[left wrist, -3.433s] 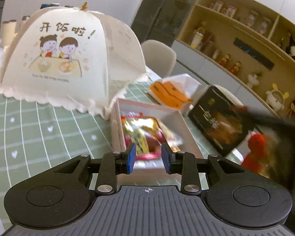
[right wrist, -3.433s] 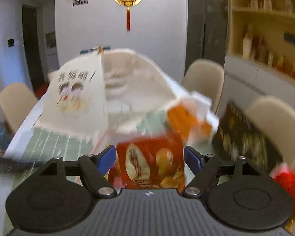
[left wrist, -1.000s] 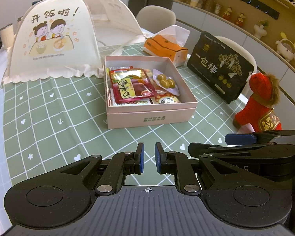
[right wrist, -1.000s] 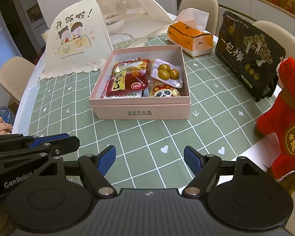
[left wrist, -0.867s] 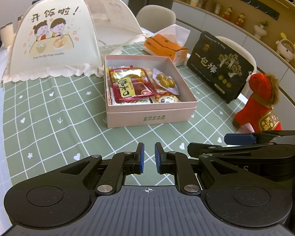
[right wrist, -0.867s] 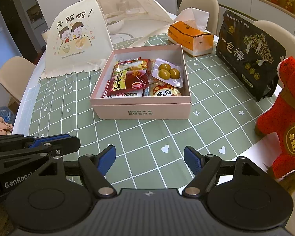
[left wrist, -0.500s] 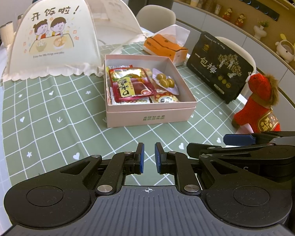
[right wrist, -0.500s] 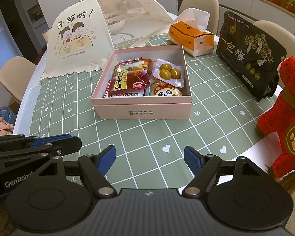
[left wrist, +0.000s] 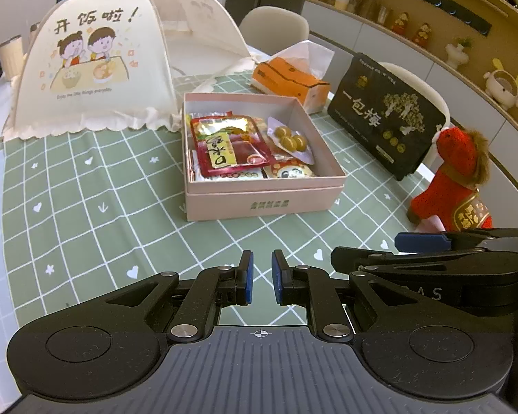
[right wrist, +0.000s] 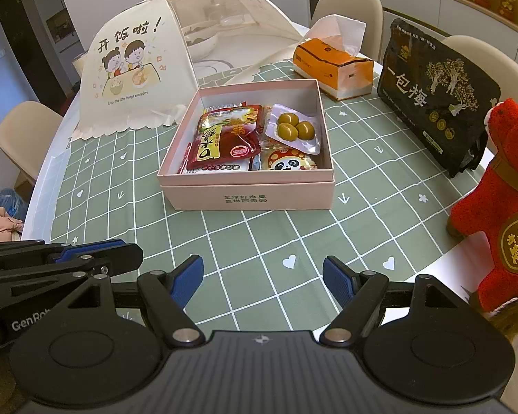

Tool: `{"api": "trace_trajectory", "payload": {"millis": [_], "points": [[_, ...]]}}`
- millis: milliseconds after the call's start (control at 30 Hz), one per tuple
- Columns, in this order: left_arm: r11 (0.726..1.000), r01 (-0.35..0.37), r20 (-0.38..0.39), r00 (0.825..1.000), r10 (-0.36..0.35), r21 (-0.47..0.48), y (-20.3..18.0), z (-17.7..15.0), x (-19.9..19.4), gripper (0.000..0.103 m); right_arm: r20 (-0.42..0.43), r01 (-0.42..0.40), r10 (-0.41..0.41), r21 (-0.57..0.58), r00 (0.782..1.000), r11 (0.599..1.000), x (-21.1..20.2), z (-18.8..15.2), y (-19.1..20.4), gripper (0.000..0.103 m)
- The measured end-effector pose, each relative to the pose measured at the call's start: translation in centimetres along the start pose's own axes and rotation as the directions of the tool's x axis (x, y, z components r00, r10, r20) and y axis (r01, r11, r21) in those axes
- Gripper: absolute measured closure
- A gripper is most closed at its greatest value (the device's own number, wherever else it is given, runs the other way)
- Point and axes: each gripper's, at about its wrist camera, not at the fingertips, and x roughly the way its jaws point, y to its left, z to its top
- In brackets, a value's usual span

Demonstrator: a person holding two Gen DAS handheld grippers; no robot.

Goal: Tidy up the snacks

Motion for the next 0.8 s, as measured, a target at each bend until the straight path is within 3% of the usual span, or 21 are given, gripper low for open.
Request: {"api": "trace_trajectory", "payload": {"millis": [800], "points": [[1.000, 0.000, -0.007, 1.000, 0.000, -0.005, 0.07, -0.12, 0.11, 0.088, -0.002, -0.004, 0.004, 0.008, 1.000, 1.000, -0.13, -0.10, 0.05, 0.026]]}}
